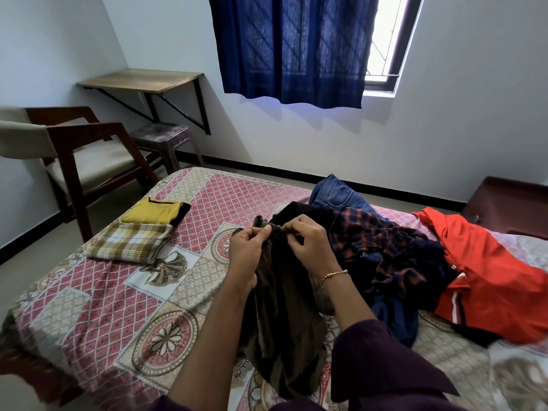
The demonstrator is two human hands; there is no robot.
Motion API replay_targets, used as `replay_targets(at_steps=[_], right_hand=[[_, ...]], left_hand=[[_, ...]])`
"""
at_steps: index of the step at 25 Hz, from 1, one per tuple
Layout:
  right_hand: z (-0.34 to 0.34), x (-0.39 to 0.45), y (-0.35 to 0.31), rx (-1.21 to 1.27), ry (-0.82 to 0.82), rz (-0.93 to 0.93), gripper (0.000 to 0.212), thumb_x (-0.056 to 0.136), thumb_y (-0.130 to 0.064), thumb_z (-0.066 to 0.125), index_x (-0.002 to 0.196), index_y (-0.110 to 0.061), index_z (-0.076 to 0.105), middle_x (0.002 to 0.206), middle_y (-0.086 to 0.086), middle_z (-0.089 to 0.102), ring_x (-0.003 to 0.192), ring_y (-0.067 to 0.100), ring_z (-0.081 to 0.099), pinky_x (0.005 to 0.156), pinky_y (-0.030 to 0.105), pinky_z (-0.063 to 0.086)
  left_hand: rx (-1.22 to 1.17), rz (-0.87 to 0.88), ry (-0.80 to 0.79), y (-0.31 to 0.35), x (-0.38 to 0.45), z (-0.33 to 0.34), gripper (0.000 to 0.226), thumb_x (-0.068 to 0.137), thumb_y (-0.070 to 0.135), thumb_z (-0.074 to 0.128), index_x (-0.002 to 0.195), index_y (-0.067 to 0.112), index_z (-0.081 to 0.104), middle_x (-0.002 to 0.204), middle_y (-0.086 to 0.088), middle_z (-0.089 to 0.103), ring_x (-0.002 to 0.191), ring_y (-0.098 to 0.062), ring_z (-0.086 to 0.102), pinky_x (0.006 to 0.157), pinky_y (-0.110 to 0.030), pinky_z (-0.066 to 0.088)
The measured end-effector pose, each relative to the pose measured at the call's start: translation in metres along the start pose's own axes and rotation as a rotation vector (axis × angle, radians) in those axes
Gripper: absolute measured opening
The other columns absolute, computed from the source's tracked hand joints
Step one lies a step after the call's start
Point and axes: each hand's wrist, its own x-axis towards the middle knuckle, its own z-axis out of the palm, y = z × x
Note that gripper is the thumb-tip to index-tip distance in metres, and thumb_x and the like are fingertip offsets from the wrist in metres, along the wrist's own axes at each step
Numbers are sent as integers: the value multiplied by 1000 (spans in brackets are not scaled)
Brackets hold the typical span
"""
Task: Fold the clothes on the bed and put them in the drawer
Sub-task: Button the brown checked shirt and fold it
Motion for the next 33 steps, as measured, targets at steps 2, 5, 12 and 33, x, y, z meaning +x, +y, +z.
replay_targets(at_steps=[2, 5, 12, 33], right_hand=[[4, -1, -2, 15, -35, 38, 15, 80, 7, 62, 94, 4, 68, 90, 13, 63, 83, 14, 58, 76, 9, 45], [5, 2, -9, 79, -93, 154, 13, 84, 5, 60, 95, 3, 67, 87, 7, 65, 78, 8, 58, 73, 6, 44], [-27, 19, -26, 1089, -112, 805, 22, 92, 6, 44, 84, -5, 61, 69, 5, 66, 63, 11, 64, 61, 20, 55], [-25, 32, -58, 519, 404, 409, 33, 77, 9, 66, 81, -21, 57, 78, -4, 64, 70, 5, 64, 72, 20, 55]], left_hand=[[-2, 3, -20, 1, 0, -2, 18, 90, 13, 61, 75, 5, 64, 77, -12, 66, 76, -23, 65, 75, -32, 54], [-11, 5, 4, 0, 1, -3, 17, 91, 14, 61, 76, 6, 64, 80, -13, 67, 80, -26, 66, 76, -34, 55], [100, 119, 27, 3, 5, -7, 12, 89, 3, 59, 93, 12, 66, 101, -12, 67, 99, -27, 64, 85, -37, 55], [-143, 272, -90, 26, -18, 9, 15, 84, -7, 59, 95, 2, 65, 84, -6, 71, 77, -12, 70, 72, -23, 57]])
